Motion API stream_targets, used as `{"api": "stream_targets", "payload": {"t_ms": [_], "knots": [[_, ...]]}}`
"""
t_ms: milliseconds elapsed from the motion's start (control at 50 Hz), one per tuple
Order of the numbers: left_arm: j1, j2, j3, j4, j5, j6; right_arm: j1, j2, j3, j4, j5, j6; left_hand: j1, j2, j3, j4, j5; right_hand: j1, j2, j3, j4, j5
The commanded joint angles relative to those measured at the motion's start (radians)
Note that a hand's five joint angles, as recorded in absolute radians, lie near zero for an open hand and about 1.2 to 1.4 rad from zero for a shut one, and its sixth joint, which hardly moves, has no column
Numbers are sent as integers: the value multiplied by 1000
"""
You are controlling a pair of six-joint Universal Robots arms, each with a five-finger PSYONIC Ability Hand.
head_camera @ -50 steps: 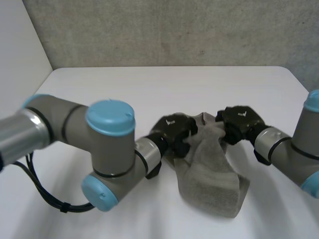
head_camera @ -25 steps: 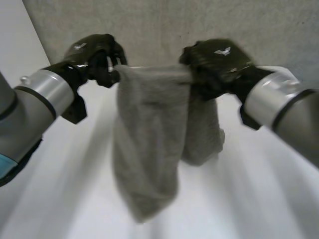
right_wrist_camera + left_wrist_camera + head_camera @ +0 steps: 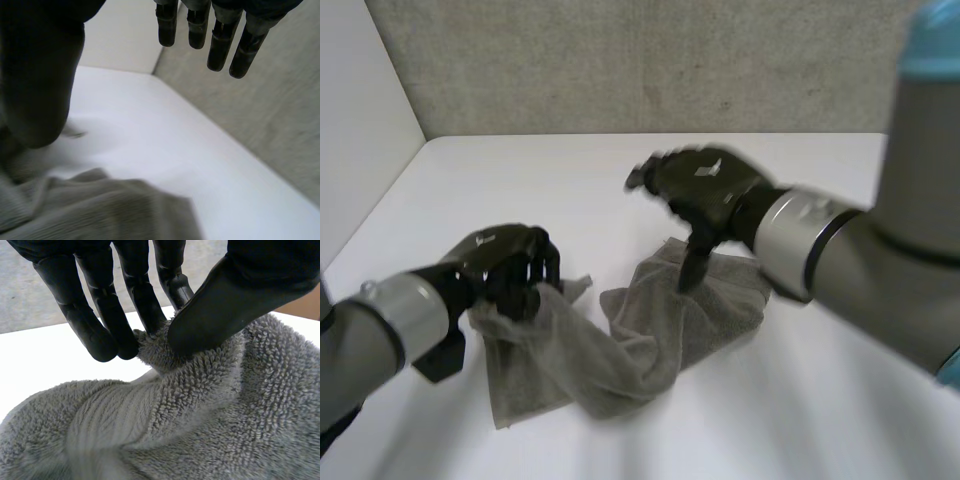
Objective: Fold the towel.
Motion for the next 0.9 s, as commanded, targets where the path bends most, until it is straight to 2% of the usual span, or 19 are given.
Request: {"api": "stream_targets", "payload": {"t_ms": [20, 60, 120, 200, 240, 260, 280, 300, 340, 360, 400, 440, 480, 500, 540, 560, 600, 740, 900], "knots": [[-22, 201, -185, 8, 33, 9, -65, 55, -93, 11, -67, -44, -39, -62, -142, -108, -263, -55, -65, -64, -68, -49], [-28, 237, -219, 8, 36, 10, -67, 148, -154, 35, -106, -73, -39, -62, -142, -108, -263, -55, -65, -64, -68, -49], [-32, 278, -267, 8, 38, 27, -60, 197, -194, 51, -109, -96, -39, -62, -142, -108, -263, -55, -65, -64, -68, -49], [-32, 287, -295, 8, 38, 73, -54, 373, -331, 89, -107, -185, -150, -173, -253, -219, -374, -55, -65, -64, -68, -49], [-25, 283, -308, 4, 38, 123, -47, 434, -387, 98, -106, -212, -483, -505, -585, -552, -707, -55, -65, -64, -68, -49], [-25, 283, -308, 4, 38, 124, -39, 493, -440, 113, -103, -233, -485, -507, -587, -554, -709, -55, -65, -64, -68, -49], [-22, 283, -313, 2, 39, 143, -39, 493, -441, 114, -103, -233, -740, -763, -843, -810, -964, -55, -65, -64, -68, -49], [-22, 283, -313, 2, 39, 144, -34, 553, -494, 133, -101, -250, -743, -766, -846, -812, -967, -55, -65, -64, -68, -49], [-20, 283, -318, 4, 38, 173, -31, 608, -550, 157, -100, -261, -951, -974, -1054, -1020, -1175, -55, -65, -64, -68, -49], [-20, 283, -318, 4, 38, 173, -31, 663, -603, 185, -100, -268, -952, -974, -1054, -1021, -1175, 31, 21, 21, 18, 36], [-19, 280, -311, 11, 38, 182, -30, 713, -648, 223, -101, -274, -1141, -1164, -1244, -1211, -1365, 94, 84, 84, 80, 99], [-16, 278, -307, 13, 36, 182, -30, 751, -688, 261, -103, -284, -1195, -1217, -1297, -1264, -1418, 138, 128, 128, 124, 143], [-5, 274, -298, 14, 36, 182, -24, 802, -744, 327, -112, -308, -1207, -1230, -1310, -1276, -1431, 342, 332, 332, 328, 347], [7, 268, -291, 22, 36, 182, -24, 802, -745, 327, -112, -308, -1219, -1241, -1321, -1288, -1442, 343, 333, 333, 330, 349], [15, 251, -288, 34, 38, 182, -14, 806, -761, 356, -118, -325, -1239, -1262, -1342, -1308, -1463, 679, 669, 669, 665, 684], [17, 216, -285, 48, 36, 183, -14, 806, -761, 356, -118, -325, -1239, -1262, -1342, -1308, -1463, 681, 671, 671, 667, 686], [15, 170, -281, 62, 33, 185, -14, 782, -774, 361, -118, -324, -1239, -1262, -1342, -1308, -1463, 1113, 1103, 1103, 1099, 1118], [9, -2, -258, 50, 32, 191, -30, 691, -777, 335, -115, -314, -1216, -1239, -1318, -1285, -1440, 1167, 1157, 1157, 1154, 1172], [-19, -125, -232, 28, 32, 302, -40, 650, -758, 190, -84, -291, -1207, -1230, -1310, -1276, -1431, 1167, 1157, 1157, 1154, 1172]]}}
